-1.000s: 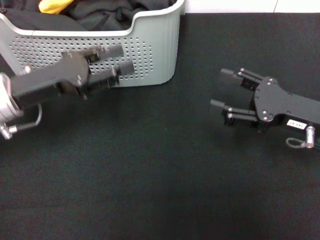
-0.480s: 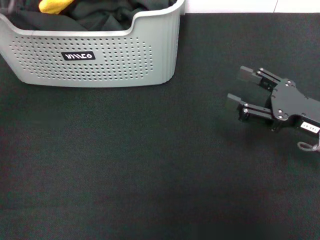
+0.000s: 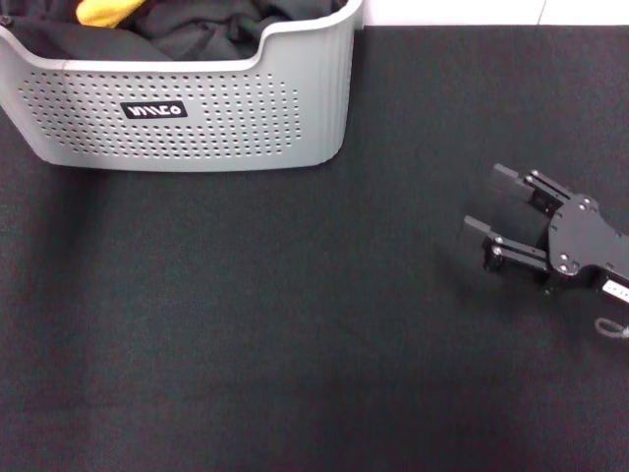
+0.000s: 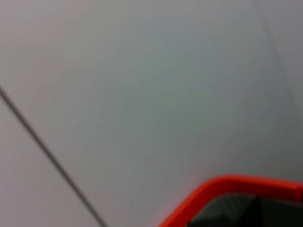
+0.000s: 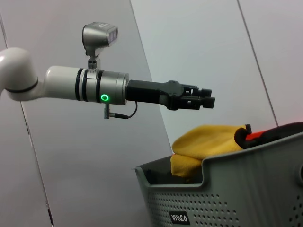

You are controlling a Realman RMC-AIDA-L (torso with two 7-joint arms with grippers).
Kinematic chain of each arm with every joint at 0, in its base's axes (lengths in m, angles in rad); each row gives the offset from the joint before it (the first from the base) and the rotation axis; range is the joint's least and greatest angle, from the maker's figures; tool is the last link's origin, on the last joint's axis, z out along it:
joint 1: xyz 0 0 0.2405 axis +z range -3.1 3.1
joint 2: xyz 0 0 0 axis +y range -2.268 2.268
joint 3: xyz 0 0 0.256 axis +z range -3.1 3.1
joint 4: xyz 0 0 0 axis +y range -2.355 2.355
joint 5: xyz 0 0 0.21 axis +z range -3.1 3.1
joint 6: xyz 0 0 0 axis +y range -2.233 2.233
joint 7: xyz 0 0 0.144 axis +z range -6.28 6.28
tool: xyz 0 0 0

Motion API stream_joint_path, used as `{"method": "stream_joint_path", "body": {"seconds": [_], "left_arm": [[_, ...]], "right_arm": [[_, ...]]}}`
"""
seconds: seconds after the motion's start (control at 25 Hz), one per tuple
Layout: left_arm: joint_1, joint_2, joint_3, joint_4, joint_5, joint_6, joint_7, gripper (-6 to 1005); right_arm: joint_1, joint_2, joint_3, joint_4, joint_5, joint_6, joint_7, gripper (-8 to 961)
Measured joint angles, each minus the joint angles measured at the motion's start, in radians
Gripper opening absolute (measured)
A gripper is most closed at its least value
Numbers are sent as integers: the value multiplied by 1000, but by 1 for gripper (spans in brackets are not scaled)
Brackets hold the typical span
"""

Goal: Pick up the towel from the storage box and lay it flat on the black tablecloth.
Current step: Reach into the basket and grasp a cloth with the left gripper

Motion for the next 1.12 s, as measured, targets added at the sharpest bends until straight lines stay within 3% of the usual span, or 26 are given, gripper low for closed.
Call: {"method": "stream_joint_path", "body": {"seconds": [0.16, 0.2, 0.32, 0.52, 0.84, 1.12], "left_arm": [[0, 0, 15, 15, 111, -1, -105, 469], [3, 0, 40, 28, 208, -2, -202, 466], [18, -1, 69, 38, 254, -3, -259, 458], [50, -3, 113, 59, 300, -8, -328, 444], [93, -2, 105, 121, 317, -12, -364, 421], [98, 0, 124, 69, 327, -5, -359, 401]], "right_arm": [[-13, 1, 0, -1, 1, 1, -4, 880], [-15, 1, 0, -2, 1, 1, -4, 880], [-17, 1, 0, -3, 2, -8, -4, 880], [-18, 1, 0, -7, 3, -23, -4, 880], [-24, 2, -4, 1, 3, -33, -27, 881], [-25, 2, -8, 17, -1, -32, -29, 881]]}}
